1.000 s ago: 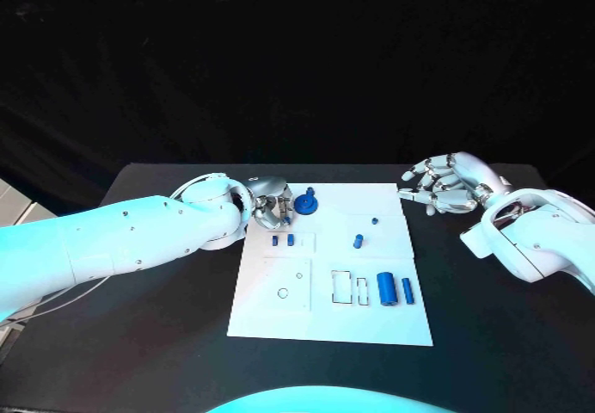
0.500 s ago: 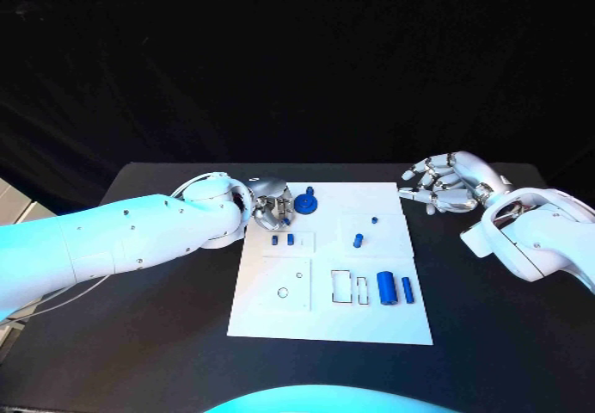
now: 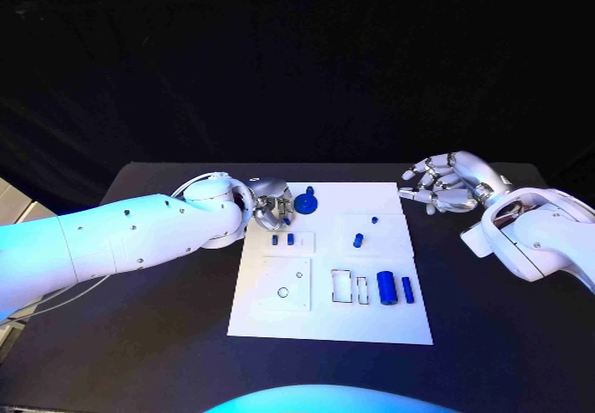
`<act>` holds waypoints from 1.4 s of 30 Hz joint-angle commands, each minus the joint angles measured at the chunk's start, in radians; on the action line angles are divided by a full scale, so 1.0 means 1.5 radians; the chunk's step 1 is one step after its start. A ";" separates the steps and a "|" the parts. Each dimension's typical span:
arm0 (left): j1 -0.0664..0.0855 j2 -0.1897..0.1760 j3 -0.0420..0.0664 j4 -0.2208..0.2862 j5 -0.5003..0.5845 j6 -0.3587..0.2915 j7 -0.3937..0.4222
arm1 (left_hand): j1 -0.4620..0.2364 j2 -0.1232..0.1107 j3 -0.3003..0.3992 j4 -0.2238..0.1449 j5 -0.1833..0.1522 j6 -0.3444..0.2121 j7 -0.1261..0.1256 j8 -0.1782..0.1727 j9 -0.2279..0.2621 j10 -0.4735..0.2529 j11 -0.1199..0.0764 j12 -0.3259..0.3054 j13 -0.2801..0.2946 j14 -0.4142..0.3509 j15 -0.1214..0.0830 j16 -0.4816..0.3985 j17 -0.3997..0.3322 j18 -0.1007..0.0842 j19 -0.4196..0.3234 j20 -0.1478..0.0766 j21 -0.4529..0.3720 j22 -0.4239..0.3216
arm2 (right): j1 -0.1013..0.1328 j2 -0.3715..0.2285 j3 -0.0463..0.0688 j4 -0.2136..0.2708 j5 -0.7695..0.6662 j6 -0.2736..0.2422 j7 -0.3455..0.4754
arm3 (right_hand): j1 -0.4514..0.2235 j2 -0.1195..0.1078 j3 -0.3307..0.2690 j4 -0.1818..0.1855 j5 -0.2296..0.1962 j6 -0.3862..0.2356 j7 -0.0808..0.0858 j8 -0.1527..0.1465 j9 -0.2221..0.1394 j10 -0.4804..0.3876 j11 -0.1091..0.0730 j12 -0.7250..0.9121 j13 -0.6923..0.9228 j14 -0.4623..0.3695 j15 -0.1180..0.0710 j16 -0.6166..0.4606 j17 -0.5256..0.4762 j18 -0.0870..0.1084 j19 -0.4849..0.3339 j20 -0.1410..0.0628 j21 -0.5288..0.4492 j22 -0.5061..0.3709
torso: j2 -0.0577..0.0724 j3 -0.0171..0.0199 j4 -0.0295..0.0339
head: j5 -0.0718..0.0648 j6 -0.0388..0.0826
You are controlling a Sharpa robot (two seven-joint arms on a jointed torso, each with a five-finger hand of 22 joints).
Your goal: Assemble the parts on the task board
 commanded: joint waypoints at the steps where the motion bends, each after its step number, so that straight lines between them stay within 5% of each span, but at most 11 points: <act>1: -0.002 0.001 -0.003 -0.001 0.002 0.012 0.001 | -0.008 -0.001 -0.005 0.000 0.000 -0.010 0.002 -0.009 -0.002 0.003 0.002 -0.006 0.002 0.003 0.000 0.002 -0.002 -0.003 0.000 0.001 0.001 -0.004 | -0.001 0.000 0.000 0.000 -0.002 0.005 0.006 | 0.003 0.003 -0.004 -0.001 0.003 -0.002 0.004 0.004 -0.001 0.002 -0.001 -0.002 -0.001 0.001 0.000 -0.002 -0.001 0.014 0.005 0.000 -0.002 -0.001 | 0.000 -0.0001 -0.0008 | 0.001 0.001; 24: -0.003 -0.001 -0.004 -0.002 0.003 0.003 -0.001 | -0.016 -0.007 -0.008 -0.001 0.001 -0.043 0.006 -0.036 -0.008 0.005 0.001 -0.016 0.012 -0.001 0.000 0.002 -0.008 -0.001 -0.006 0.001 -0.005 -0.011 | -0.002 0.000 0.000 0.000 -0.002 0.004 0.005 | 0.003 0.003 -0.005 -0.001 0.003 -0.003 0.004 0.004 -0.001 0.002 -0.001 -0.003 -0.002 0.001 0.000 -0.005 -0.002 0.014 0.006 0.000 -0.004 -0.002 | 0.000 -0.0003 -0.0007 | 0.001 0.003; 37: -0.003 -0.010 -0.004 -0.007 0.003 0.011 -0.013 | -0.022 -0.016 -0.010 0.000 0.001 -0.118 -0.001 -0.085 -0.026 0.009 -0.003 -0.026 0.028 -0.002 -0.004 0.005 -0.008 -0.002 -0.006 -0.003 -0.008 -0.011 | -0.002 -0.001 0.000 0.000 -0.012 0.018 -0.007 | 0.009 0.002 -0.007 -0.001 -0.002 -0.007 0.012 0.009 -0.008 -0.020 0.009 -0.105 -0.095 0.010 0.007 -0.023 0.015 0.013 0.026 0.004 -0.034 -0.025 | 0.000 0.0000 -0.0004 | 0.001 0.003; 42: -0.003 -0.014 -0.004 -0.012 0.003 0.007 -0.013 | -0.020 -0.015 -0.014 0.001 0.001 -0.133 -0.003 -0.094 -0.031 0.010 -0.004 -0.029 0.032 -0.003 -0.004 0.005 -0.008 -0.002 -0.006 -0.004 -0.008 -0.012 | -0.002 -0.002 0.000 0.000 -0.035 0.025 -0.011 | 0.027 0.002 -0.005 -0.001 -0.008 0.001 0.013 0.009 -0.015 -0.001 0.010 -0.176 -0.164 0.040 0.006 0.030 0.070 0.001 0.066 0.003 0.048 0.031 | 0.000 -0.0001 -0.0003 | 0.001 0.003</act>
